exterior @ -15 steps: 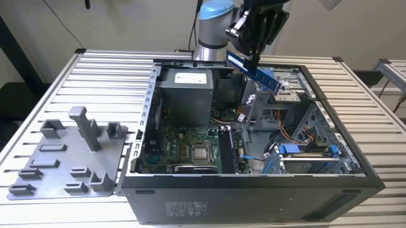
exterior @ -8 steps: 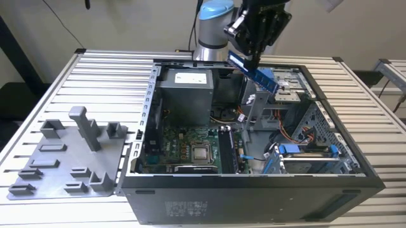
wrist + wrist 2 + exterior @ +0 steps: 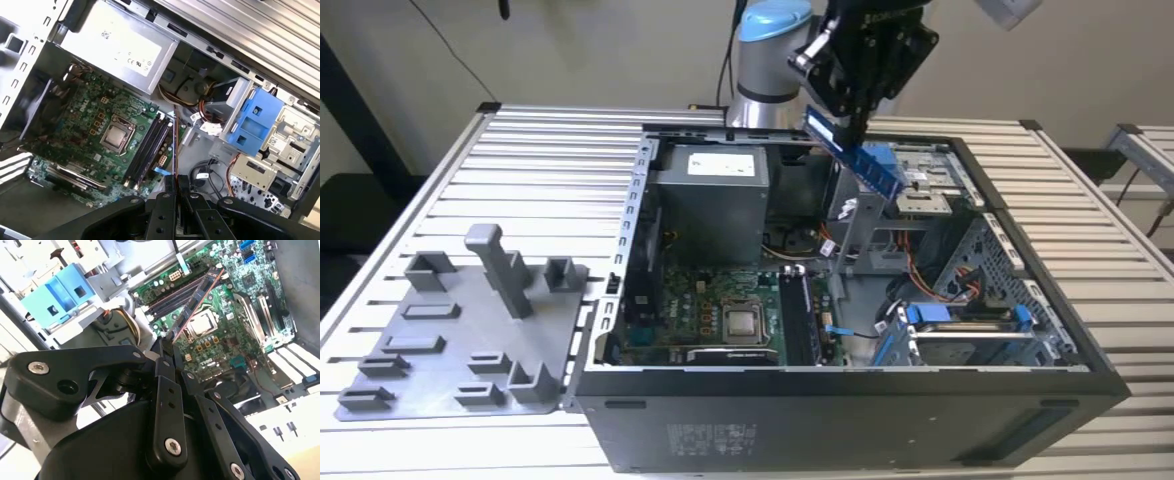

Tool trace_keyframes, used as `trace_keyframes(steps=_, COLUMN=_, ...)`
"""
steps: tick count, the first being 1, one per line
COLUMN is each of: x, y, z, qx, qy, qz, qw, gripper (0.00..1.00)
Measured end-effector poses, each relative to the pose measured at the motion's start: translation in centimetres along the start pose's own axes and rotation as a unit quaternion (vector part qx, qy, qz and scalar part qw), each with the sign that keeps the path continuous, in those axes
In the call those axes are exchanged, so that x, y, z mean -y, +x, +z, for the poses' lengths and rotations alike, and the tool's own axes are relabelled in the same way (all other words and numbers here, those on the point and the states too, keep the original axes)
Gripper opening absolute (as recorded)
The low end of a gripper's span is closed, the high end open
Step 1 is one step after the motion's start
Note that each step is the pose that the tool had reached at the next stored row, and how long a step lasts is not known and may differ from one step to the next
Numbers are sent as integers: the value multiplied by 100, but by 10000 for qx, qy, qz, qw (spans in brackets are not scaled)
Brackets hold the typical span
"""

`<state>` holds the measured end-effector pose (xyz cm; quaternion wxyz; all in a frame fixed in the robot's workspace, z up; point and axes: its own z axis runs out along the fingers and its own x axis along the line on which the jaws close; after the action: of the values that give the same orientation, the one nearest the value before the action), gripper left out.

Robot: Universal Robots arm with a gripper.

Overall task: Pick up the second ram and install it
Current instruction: 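Insert the second ram into the second slot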

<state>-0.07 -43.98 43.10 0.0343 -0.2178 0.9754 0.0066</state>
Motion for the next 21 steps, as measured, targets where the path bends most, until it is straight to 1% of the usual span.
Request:
trace_keyframes(steps=2, x=0, y=0, z=0, qx=-1, qy=8, qz=120, qw=9999, gripper=13)
trace_keyframes(steps=5, x=0, y=0, z=1, qx=-2, qy=21, qz=309, qw=9995, gripper=13)
trace_keyframes(steps=8, x=0, y=0, z=2, qx=-4, qy=34, qz=491, qw=9988, gripper=13)
trace_keyframes(steps=10, x=0, y=1, z=3, qx=-4, qy=42, qz=614, qw=9981, gripper=13)
trace_keyframes(steps=15, x=0, y=1, z=5, qx=-5, qy=64, qz=923, qw=9957, gripper=13)
trace_keyframes(steps=18, x=0, y=0, z=6, qx=-6, qy=76, qz=1099, qw=9939, gripper=13)
trace_keyframes(steps=21, x=0, y=1, z=7, qx=-7, qy=88, qz=1273, qw=9918, gripper=13)
